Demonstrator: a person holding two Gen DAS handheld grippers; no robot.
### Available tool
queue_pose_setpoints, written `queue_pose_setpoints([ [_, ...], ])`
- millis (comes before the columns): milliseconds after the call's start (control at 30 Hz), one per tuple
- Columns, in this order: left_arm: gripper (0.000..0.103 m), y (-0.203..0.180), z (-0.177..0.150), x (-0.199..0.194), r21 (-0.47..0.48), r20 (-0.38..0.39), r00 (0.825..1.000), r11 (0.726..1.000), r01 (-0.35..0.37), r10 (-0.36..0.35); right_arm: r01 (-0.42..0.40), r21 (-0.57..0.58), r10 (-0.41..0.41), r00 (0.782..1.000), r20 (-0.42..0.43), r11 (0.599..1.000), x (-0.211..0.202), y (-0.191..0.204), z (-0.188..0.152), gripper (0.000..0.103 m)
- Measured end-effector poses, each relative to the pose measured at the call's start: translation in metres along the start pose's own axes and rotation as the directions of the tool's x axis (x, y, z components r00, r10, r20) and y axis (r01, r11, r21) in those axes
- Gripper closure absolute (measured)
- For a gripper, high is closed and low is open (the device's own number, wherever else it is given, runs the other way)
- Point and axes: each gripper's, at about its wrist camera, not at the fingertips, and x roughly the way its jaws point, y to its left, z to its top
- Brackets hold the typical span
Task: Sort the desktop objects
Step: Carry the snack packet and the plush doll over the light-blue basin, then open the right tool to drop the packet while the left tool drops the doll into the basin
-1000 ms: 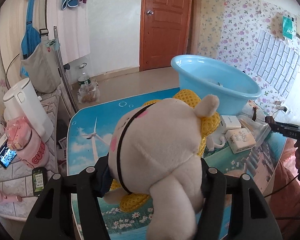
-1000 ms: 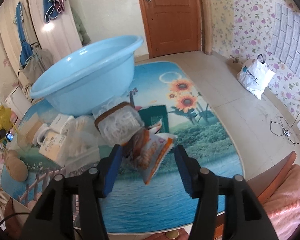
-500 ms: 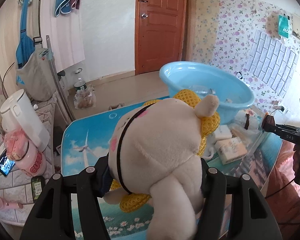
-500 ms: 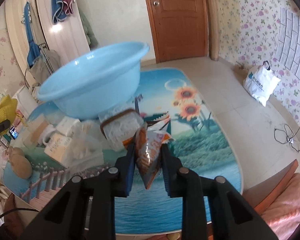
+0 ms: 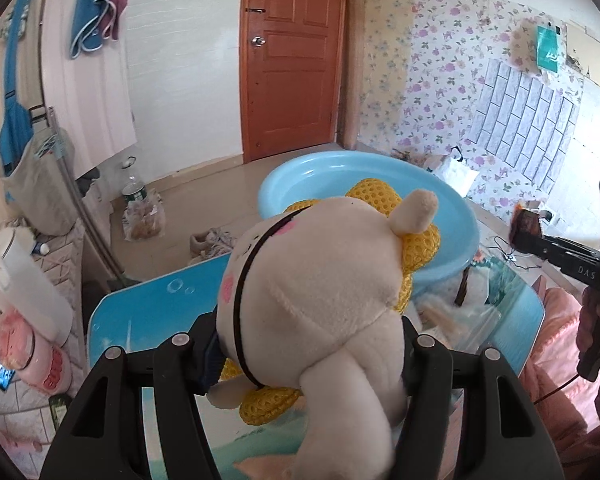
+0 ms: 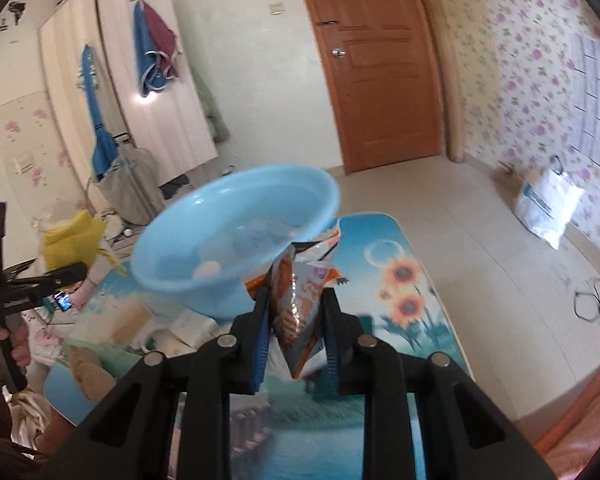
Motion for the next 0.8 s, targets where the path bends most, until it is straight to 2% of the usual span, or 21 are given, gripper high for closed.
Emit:
queue_pose_setpoints([
  [300, 0.04, -0.031, 0.033, 0.029, 0.055, -0.021, 0.998, 0.997, 0.06, -0.059, -0.087, -0.033, 0.086, 0.995, -0.043, 0.996, 0.035, 0.02, 0.022, 0.08],
  [567, 0.038, -0.047, 0.045, 0.06, 0.092, -0.067, 0.993, 0.991, 0.102, -0.096, -0.094, -0.049, 0.09, 0.993, -0.072, 0.994, 0.053, 0.022, 0.031, 0.08],
  [700, 0.03, -0.053, 0.047, 0.073, 0.112, -0.091, 0.99, 0.986, 0.12, -0.11, -0.092, -0.059, 0.087, 0.992, -0.09, 0.994, 0.06, 0.023, 0.033, 0.08],
  [767, 0.022, -0.055, 0.048, 0.074, 0.121, -0.094, 0.989, 0.985, 0.123, -0.112, -0.096, -0.058, 0.089, 0.991, -0.104, 0.994, 0.067, 0.024, 0.034, 0.08],
  [800, 0.022, -0.056, 0.048, 0.074, 0.13, -0.09, 0.99, 0.984, 0.124, -0.113, -0.096, -0.057, 0.088, 0.989, -0.116, 0.994, 0.071, 0.025, 0.034, 0.08],
])
